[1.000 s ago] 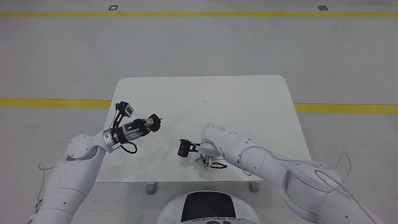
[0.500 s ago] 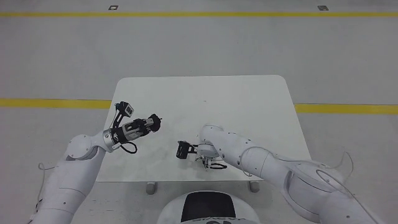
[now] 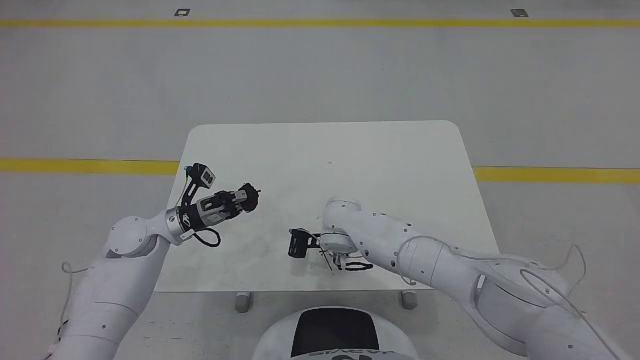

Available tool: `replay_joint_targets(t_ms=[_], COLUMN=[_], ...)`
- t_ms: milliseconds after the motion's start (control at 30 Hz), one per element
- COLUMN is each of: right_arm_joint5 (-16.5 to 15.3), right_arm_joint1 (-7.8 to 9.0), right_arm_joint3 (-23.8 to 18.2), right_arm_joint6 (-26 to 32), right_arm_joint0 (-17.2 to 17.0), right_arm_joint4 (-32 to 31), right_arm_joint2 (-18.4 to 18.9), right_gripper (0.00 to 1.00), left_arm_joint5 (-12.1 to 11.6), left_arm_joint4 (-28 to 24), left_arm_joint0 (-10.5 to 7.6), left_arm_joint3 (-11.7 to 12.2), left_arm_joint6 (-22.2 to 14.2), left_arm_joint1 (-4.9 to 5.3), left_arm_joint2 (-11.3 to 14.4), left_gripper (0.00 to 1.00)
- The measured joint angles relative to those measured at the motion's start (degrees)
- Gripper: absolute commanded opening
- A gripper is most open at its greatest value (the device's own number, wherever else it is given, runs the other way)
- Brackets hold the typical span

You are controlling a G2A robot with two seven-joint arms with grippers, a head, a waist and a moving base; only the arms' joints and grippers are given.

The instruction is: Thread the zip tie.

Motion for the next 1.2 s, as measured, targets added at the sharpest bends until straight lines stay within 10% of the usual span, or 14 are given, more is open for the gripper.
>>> replay_joint_targets(t_ms=[400,1200], right_arm_joint5=[1.6,0.0], right_arm_joint1=[-0.18,-8.80], right_arm_joint3=[-2.5,9.0], right_arm_joint6=[6.7,6.7], right_arm_joint0=[-1.8,-3.1], right_arm_joint4=[-6.4,-17.7], right_arm_joint2=[-0.1,-0.1], right_gripper=[0.00,0.00], left_arm_joint5=[0.0,0.0], left_arm_joint4=[0.0,0.0], left_arm_joint0=[0.00,0.00], left_arm_joint3=[0.0,0.0], left_arm_joint6=[0.0,0.0], left_arm_joint1=[0.00,0.00], left_arm_joint2=[0.0,0.0], left_gripper=[0.00,0.00])
